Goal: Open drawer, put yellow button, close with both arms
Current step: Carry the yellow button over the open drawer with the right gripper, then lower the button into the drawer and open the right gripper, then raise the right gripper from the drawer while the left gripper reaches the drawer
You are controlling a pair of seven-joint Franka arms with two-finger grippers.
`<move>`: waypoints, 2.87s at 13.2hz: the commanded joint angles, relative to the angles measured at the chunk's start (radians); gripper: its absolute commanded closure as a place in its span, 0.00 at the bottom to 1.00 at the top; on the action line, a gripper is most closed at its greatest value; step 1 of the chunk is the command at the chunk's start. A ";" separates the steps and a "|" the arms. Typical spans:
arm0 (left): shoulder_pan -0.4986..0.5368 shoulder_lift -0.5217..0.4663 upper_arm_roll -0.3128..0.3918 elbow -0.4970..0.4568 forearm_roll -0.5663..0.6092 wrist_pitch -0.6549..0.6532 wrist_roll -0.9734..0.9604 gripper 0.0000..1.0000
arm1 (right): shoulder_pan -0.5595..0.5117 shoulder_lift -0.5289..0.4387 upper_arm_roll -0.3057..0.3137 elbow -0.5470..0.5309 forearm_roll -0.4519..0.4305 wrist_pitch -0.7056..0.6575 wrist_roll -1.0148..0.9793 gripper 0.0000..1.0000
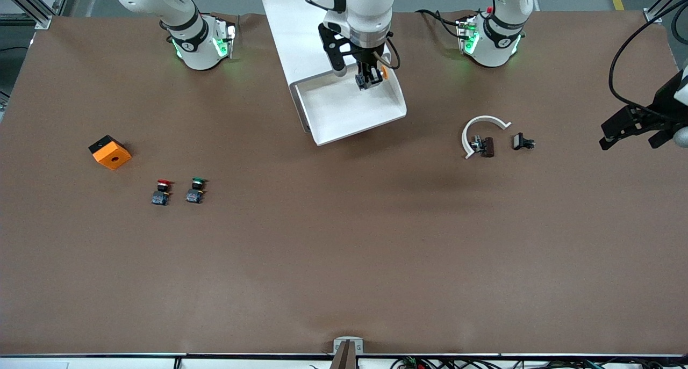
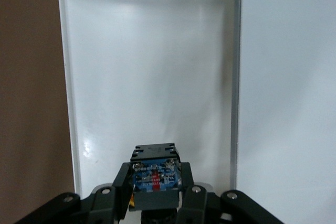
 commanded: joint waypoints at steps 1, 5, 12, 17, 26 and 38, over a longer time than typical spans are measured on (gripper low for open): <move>-0.074 -0.018 0.073 -0.007 -0.014 -0.016 0.019 0.00 | 0.014 0.031 -0.012 0.038 -0.003 -0.013 0.052 1.00; -0.081 -0.016 0.070 -0.009 -0.005 -0.017 0.010 0.00 | 0.014 0.086 -0.012 0.038 -0.003 -0.004 0.075 1.00; -0.089 0.014 0.062 -0.009 -0.014 -0.004 0.004 0.00 | 0.014 0.126 -0.012 0.038 -0.001 0.036 0.107 1.00; -0.091 0.073 -0.051 -0.070 -0.002 0.048 -0.179 0.00 | 0.002 0.126 -0.012 0.038 -0.001 0.046 0.104 0.00; -0.094 0.209 -0.350 -0.081 0.001 0.139 -0.530 0.00 | -0.133 0.092 -0.011 0.107 0.032 -0.068 -0.192 0.00; -0.313 0.361 -0.374 -0.070 0.041 0.234 -0.864 0.00 | -0.510 -0.095 -0.023 0.110 0.022 -0.379 -1.075 0.00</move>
